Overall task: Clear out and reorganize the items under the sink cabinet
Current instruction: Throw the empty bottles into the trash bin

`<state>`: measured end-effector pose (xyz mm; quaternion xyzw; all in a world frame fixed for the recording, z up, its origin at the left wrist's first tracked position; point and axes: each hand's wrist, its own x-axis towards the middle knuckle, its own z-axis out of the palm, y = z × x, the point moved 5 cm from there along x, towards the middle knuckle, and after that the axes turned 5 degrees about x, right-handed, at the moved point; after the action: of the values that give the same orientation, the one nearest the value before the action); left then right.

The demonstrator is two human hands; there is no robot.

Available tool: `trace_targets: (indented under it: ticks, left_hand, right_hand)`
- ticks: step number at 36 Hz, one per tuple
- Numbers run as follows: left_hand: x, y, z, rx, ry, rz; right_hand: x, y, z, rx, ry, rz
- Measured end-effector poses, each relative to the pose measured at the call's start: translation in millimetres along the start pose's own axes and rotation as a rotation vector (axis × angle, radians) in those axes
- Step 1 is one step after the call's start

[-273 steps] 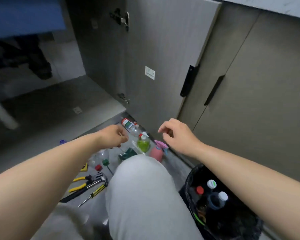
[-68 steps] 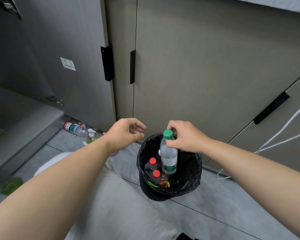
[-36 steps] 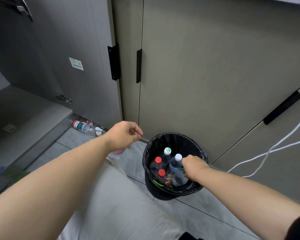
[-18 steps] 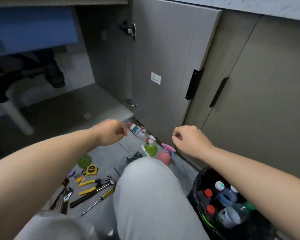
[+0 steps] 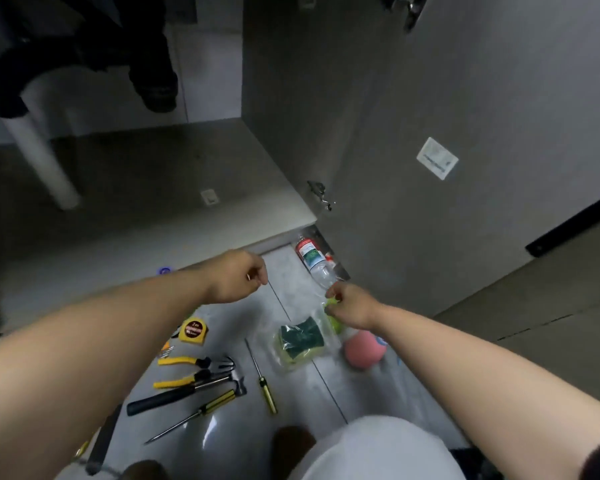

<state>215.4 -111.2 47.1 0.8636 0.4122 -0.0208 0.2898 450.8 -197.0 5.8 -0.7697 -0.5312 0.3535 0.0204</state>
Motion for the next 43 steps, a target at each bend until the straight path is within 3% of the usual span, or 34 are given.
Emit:
trace_targets:
  ticks: [8,17,22,26,29,31,35,39,41,43]
  left_hand:
    - [67.1,-52.2,57.5,-0.201,0.019,-0.073]
    - [84.2,-97.8,122.2,-0.533,0.058,-0.191]
    - [85.3,-117.1,134.3,-0.716,0.136,-0.356]
    - [83.3,-120.7,135.8,-0.824,0.133,-0.447]
    - [81.5,-115.6,135.0,-0.882,0.081,-0.492]
    - [82.2,-109.7,132.8,-0.882,0.041,-0.513]
    - [81.9,-94.0,125.4,-0.884,-0.015,-0.507]
    - [80.3,-83.4,116.5,-0.883,0.049,-0.411]
    - [79.2,-82.7,116.7,-0.873,0.034,-0.442]
    - [76.5,-84.2,118.3,-0.904,0.023,-0.495]
  right_hand:
    - [117.0,-10.2,24.8,0.077,0.026,0.086]
    - [200.5,4.0,54.7,-0.056,0.139,0.332]
    - [221.0,8.6,55.1,-0.115,0.202,0.367]
    - [218.2,2.5,61.7,0.102,0.149,0.369]
    - [204.9,-10.7,66.1,0.474,0.154,0.352]
    - [189.5,-21.3,73.3,0.700,0.061,0.374]
    - [157.8,-42.3,87.3,0.928,-0.219,0.330]
    - [139.4,-51.3,93.8,1.035,-0.407,0.237]
    - [142.6,-43.5,92.2,1.015,-0.383,0.225]
    - [152.8,-30.7,86.1,0.863,-0.253,0.225]
